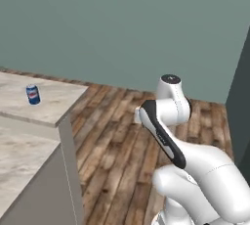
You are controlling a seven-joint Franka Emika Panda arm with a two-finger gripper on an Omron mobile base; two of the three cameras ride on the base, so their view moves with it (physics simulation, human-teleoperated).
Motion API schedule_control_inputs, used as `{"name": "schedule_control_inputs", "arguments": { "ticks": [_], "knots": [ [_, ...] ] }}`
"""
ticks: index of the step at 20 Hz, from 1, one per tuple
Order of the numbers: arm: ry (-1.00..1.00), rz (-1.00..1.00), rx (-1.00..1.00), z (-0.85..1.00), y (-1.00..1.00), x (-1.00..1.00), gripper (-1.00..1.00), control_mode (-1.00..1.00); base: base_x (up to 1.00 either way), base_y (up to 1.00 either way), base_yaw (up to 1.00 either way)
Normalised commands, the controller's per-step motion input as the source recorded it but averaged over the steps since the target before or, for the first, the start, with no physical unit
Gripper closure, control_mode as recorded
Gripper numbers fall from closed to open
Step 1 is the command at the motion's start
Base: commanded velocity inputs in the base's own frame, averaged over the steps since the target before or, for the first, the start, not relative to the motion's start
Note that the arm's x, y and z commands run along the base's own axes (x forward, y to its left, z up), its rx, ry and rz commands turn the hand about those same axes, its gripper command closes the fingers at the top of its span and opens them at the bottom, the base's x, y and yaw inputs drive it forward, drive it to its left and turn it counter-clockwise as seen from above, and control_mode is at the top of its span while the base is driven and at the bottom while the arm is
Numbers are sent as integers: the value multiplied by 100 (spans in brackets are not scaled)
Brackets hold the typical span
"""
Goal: Four empty soda cans are scattered around the kitchen. Gather all the cans and cluster them next to the stove for recycling.
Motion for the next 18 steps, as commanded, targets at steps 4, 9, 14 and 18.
{"name": "schedule_control_inputs", "arguments": {
  "ticks": [4, 9, 14, 18],
  "knots": [
    [0, 0, 0, 0, 0, 0, -100, 100, 55, -17, 40],
    [0, 0, 0, 0, 0, 0, -100, 100, 53, -18, 38],
    [0, 0, 0, 0, 0, 0, -100, 100, 54, -18, 39],
    [0, 0, 0, 0, 0, 0, -100, 100, 56, -17, 35]
  ]
}}
